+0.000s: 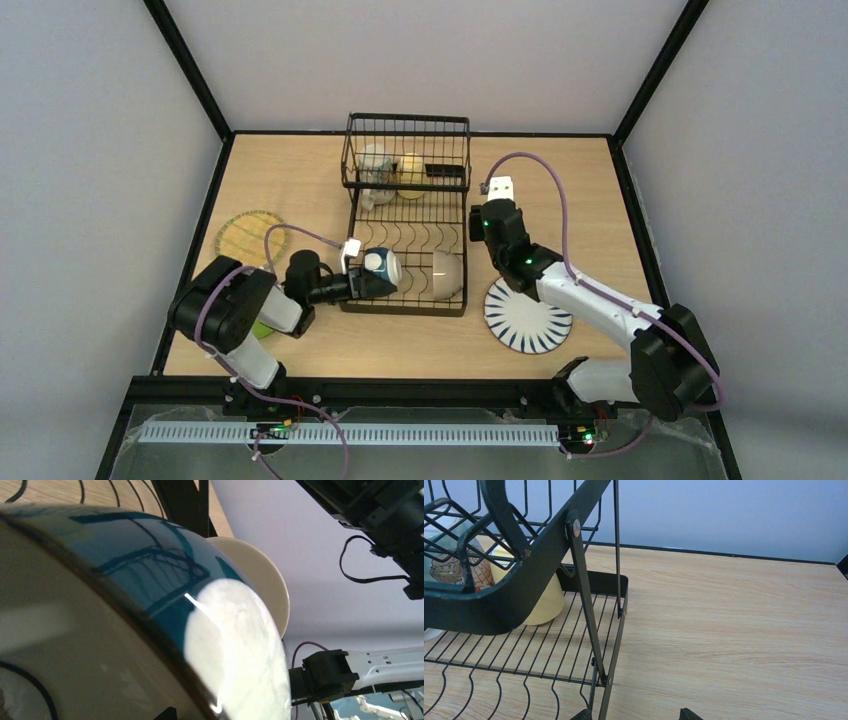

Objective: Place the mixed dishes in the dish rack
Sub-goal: Insert the bowl into the dish rack.

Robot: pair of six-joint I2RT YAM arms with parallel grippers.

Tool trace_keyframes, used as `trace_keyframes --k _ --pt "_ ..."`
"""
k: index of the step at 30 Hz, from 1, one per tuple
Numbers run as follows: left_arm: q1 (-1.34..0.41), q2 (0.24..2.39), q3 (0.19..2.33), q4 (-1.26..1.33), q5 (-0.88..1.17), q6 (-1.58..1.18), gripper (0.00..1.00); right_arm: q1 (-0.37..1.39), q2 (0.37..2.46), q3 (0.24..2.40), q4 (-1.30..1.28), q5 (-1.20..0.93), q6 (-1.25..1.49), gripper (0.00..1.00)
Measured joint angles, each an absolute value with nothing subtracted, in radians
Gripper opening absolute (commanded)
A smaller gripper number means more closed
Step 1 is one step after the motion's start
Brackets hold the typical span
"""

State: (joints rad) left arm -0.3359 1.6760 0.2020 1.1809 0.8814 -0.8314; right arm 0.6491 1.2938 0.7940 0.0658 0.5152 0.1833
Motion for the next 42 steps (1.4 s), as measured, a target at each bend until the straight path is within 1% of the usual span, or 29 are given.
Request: trace_keyframes --k 8,14,23,29,33,42 --pt "-0.326 1.521 0.207 0.955 0.822 -0.831 0.87 0.649 1.287 0.794 0.060 0.513 0.178 1.00" --pt "-0.324 1.448 0.233 0.804 0.801 -0.821 0.88 0.649 1.286 0.794 0.060 0.509 0.168 1.00" --pt "-0.319 1.425 0.290 0.662 0.811 -0.769 0.89 0.648 1.287 0.794 0.061 0.505 0.157 1.00" --pt "-0.319 1.415 0.360 0.522 0.811 -0.713 0.92 0.647 1.287 0.794 0.062 0.496 0.154 1.00" --pt "-0.319 1.414 0.395 0.448 0.812 -0.681 0.92 0.646 1.290 0.794 0.064 0.492 0.150 1.00" --pt "-0.319 1.398 0.416 0.354 0.812 -0.603 0.92 0.638 1.291 0.794 0.072 0.488 0.143 1.00"
